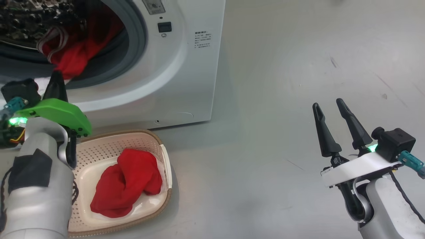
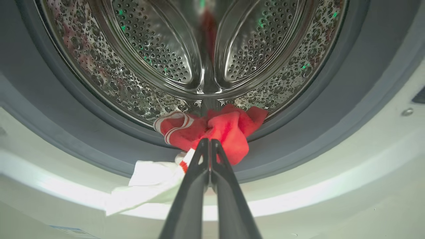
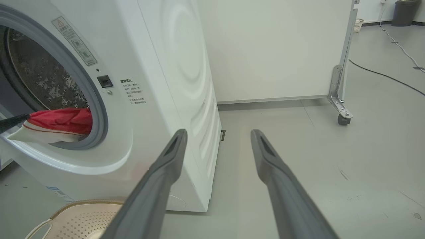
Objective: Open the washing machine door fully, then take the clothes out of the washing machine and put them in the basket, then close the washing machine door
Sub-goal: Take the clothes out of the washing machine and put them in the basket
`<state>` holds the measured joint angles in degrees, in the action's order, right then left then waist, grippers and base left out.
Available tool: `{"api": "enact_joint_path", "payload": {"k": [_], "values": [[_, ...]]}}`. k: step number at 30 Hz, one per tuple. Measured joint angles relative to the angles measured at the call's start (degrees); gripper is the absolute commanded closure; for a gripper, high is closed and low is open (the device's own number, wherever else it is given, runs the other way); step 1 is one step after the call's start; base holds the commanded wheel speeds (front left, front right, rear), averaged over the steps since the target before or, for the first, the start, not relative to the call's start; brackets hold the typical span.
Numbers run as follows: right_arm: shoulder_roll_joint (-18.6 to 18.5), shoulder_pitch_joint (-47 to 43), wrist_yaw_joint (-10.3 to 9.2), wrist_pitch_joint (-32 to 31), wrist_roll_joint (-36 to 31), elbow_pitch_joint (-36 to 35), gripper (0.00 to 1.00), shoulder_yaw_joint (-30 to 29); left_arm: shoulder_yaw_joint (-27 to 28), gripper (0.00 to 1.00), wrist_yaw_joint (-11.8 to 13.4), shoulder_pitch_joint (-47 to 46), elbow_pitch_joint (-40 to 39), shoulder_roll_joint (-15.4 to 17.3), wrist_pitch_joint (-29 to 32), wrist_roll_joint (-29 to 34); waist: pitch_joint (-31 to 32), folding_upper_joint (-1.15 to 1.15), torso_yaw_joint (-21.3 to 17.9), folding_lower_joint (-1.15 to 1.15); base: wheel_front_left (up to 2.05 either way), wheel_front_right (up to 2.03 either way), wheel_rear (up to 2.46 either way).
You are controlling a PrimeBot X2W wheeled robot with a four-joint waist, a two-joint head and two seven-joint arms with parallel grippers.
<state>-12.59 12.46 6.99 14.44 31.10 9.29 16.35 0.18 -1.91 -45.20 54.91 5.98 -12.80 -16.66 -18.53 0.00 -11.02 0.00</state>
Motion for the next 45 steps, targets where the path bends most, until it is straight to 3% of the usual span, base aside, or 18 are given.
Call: {"api": "enact_joint_path", "payload": {"k": [10, 16, 24, 36, 45], "values": [[0.64, -3.04, 0.00, 0.00, -0.59, 0.59, 0.00, 0.04, -1.98, 1.00, -2.45, 5.45, -4.71, -1.20, -1.46, 0.19, 5.93, 0.00, 1.96, 0.00, 0.00, 0.00, 0.00], [0.93, -4.35, 0.00, 0.00, -1.02, 0.58, 0.00, -1.01, -2.26, 1.00, -2.50, 7.67, -10.31, -1.80, -1.46, 0.66, 8.56, 0.00, 3.20, 0.00, 0.00, 0.00, 0.00], [1.56, -5.52, 0.00, 0.00, -1.98, 0.27, 0.00, -1.27, -0.24, 1.00, -2.36, 9.92, -27.74, -2.50, -1.63, 1.77, 10.21, 0.00, 4.87, 0.00, 0.00, 0.00, 0.00], [1.78, -5.94, 0.00, 0.00, -2.09, -0.24, 0.00, -1.54, -0.21, 1.00, -1.90, 13.82, -44.33, -3.39, -1.88, 3.83, 10.55, 0.00, 5.28, 0.00, 0.00, 0.00, 0.00], [1.77, -6.14, 0.00, 0.00, -2.49, -0.58, 0.00, -1.29, -2.34, 1.00, -1.34, 20.41, -46.00, -3.70, -1.96, 4.16, 9.90, 0.00, 5.30, 0.00, 0.00, 0.00, 0.00]]}}
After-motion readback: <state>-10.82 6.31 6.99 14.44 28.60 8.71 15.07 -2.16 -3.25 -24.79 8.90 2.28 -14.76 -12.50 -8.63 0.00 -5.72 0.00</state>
